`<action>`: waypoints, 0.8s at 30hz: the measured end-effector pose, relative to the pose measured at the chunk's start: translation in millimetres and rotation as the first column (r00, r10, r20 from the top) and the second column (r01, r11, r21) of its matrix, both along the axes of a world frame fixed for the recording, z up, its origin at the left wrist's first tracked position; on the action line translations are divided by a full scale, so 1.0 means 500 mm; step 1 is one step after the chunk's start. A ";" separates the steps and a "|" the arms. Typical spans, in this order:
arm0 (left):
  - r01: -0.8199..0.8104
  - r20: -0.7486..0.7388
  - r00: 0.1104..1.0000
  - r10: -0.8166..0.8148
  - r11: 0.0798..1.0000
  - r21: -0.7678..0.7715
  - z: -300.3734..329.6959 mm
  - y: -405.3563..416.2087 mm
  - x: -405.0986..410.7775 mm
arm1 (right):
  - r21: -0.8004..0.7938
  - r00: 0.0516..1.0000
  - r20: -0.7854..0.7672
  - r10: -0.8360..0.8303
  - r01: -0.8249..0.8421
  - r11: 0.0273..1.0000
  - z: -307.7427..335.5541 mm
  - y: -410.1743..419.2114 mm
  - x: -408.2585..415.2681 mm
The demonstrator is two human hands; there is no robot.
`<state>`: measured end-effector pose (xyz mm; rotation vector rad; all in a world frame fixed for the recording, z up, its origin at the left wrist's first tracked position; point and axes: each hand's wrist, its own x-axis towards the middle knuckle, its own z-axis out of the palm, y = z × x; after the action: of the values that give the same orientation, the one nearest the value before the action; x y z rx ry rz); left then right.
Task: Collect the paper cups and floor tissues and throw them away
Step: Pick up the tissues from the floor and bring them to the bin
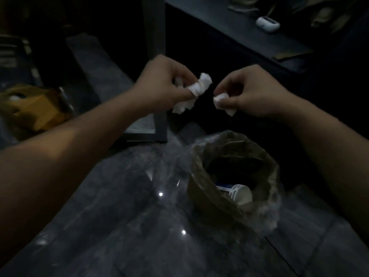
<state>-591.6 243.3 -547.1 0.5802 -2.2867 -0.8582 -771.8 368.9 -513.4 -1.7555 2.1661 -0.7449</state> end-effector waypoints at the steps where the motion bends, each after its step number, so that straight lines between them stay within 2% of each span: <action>1: 0.038 0.059 0.998 -0.036 0.999 -0.024 0.003 0.018 -0.025 | 0.100 1.000 -0.008 0.001 -0.001 0.995 0.012 0.025 -0.020; 3: 0.117 0.184 0.978 -0.102 0.991 -0.072 0.004 0.050 -0.069 | 0.321 1.000 -0.020 0.016 -0.008 0.947 0.020 0.061 -0.052; 5: 0.193 0.283 0.945 -0.163 0.978 -0.082 -0.004 0.081 -0.101 | 0.516 1.000 -0.020 0.019 -0.006 0.856 0.009 0.081 -0.071; 9: 0.275 0.477 0.851 -0.221 0.961 -0.044 -0.055 0.132 -0.140 | 0.725 0.999 0.009 0.034 -0.030 0.688 -0.038 0.087 -0.075; 12: 0.298 0.570 0.787 -0.236 0.954 -0.016 -0.096 0.156 -0.147 | 0.778 0.999 0.016 0.047 -0.042 0.627 -0.074 0.081 -0.069; 15: 0.301 0.599 0.756 -0.264 0.953 0.041 -0.119 0.160 -0.142 | 0.804 0.999 0.015 0.042 -0.036 0.594 -0.098 0.074 -0.070; 24: 0.261 0.605 0.752 -0.262 0.961 0.093 -0.143 0.149 -0.143 | 0.807 0.999 0.023 0.042 -0.044 0.588 -0.121 0.058 -0.069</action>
<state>-663.0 317.8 -618.6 0.6107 -3.0243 -0.8919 -806.2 398.0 -573.7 -1.2629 1.9404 0.2837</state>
